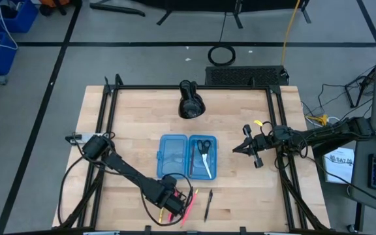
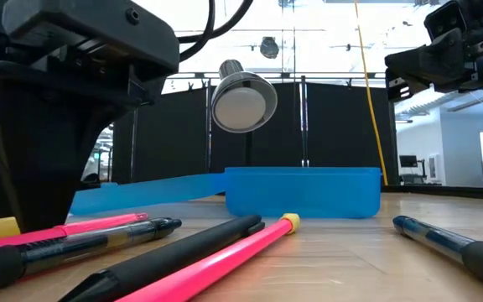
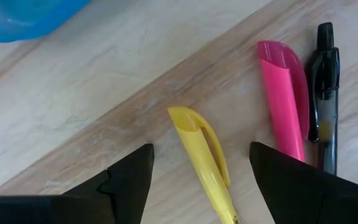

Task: Pick & place school supplies into a supply box
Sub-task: Put the yellow pen into the blue supply box

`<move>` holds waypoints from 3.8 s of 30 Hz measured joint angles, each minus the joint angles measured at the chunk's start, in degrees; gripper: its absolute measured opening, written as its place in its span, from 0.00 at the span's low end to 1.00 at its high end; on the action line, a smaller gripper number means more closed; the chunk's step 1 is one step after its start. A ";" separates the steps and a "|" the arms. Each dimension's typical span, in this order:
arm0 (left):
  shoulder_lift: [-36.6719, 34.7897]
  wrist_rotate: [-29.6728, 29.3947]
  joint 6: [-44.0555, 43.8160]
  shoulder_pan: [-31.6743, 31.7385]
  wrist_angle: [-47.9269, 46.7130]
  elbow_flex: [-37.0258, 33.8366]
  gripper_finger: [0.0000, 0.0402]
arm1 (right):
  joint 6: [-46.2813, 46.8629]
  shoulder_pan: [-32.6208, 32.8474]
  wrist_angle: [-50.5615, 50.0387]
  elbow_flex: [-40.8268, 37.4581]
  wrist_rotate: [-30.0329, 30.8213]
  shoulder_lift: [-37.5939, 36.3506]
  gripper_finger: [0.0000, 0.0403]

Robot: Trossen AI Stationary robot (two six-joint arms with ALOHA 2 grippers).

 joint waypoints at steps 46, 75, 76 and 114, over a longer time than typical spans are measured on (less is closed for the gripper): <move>1.01 -7.56 9.88 0.22 -6.72 5.94 0.16 | 0.18 0.00 -0.43 0.00 0.02 0.02 0.00; -0.86 -27.08 22.14 3.37 -35.46 42.15 0.17 | 1.52 0.00 -0.39 0.00 0.00 0.04 0.00; -0.90 -27.58 22.27 4.19 -34.81 42.27 0.17 | 1.66 0.00 -0.39 -0.02 0.00 0.04 0.00; -0.88 -13.63 22.91 29.61 11.31 9.77 0.08 | 1.84 0.00 -3.38 0.00 -0.06 0.07 0.00</move>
